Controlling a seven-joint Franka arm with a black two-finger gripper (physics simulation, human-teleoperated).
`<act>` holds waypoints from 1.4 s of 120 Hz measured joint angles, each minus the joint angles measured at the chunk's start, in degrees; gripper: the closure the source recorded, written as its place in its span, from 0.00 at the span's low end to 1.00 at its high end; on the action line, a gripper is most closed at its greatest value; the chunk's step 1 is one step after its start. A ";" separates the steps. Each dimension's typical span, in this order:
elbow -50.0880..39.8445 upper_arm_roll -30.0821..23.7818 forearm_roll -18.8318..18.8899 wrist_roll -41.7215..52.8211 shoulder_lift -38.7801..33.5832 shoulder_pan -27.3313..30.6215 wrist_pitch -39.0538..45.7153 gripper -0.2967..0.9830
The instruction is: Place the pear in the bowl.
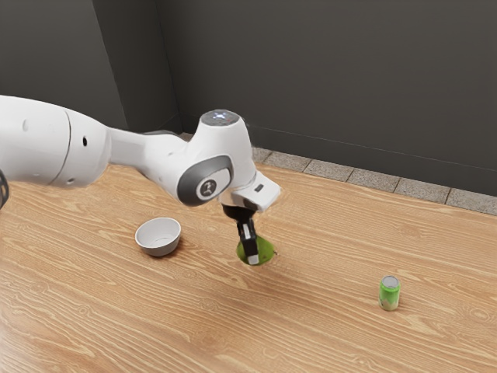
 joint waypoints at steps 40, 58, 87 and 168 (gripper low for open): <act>4.15 7.09 1.04 -3.04 -0.93 3.18 -4.62 0.78; 4.04 7.17 0.95 -3.71 -0.94 6.66 -6.28 0.77; 3.73 7.19 0.56 -3.29 0.82 17.43 -8.01 0.73; 4.41 5.55 -2.65 2.63 -1.85 18.69 -12.19 0.27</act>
